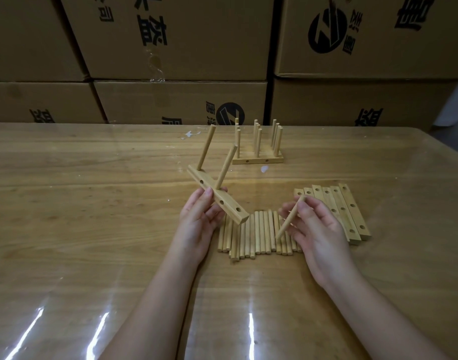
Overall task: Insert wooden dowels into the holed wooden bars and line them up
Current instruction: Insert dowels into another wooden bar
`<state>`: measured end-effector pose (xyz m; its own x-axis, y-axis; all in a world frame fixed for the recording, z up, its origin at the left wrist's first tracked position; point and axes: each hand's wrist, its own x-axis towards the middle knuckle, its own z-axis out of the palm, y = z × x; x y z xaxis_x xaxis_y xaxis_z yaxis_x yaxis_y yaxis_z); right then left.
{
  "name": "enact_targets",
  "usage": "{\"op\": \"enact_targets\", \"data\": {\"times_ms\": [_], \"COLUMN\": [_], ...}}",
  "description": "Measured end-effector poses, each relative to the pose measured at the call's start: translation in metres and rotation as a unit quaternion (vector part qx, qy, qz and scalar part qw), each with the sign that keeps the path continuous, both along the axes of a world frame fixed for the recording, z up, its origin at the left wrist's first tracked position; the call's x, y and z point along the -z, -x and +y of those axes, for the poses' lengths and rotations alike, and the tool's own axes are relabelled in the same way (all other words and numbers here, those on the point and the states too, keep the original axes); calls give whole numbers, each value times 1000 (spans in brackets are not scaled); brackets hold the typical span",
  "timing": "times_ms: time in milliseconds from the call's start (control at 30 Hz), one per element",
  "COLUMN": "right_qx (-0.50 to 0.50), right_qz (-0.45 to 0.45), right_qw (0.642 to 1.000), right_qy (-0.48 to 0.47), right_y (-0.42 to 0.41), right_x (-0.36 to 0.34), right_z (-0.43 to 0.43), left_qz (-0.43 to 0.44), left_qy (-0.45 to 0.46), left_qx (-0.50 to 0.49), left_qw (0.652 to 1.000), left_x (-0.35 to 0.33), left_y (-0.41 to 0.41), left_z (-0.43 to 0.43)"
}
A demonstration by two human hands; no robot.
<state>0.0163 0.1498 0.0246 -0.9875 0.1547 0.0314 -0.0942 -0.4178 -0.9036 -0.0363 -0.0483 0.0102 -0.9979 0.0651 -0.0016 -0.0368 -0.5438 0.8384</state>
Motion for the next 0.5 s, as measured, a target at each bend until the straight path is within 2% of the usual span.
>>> {"op": "enact_targets", "data": {"times_ms": [67, 333, 400, 500], "right_qx": [-11, -37, -44, -71], "right_qz": [-3, -19, -19, 29], "right_qw": [1000, 994, 987, 963], "right_qy": [4, -104, -155, -260], "right_y": [-1, -4, -5, -8], "right_x": [-1, 0, 2, 2], "right_z": [0, 0, -3, -9], "left_qz": [1, 3, 4, 9], "left_qy": [0, 7, 7, 11], "left_qx": [1, 18, 19, 23], "left_qw": [1000, 1000, 1000, 1000], "left_x": [0, 2, 2, 1], "left_y": [0, -1, -1, -1], "left_z": [0, -2, -2, -1]}}
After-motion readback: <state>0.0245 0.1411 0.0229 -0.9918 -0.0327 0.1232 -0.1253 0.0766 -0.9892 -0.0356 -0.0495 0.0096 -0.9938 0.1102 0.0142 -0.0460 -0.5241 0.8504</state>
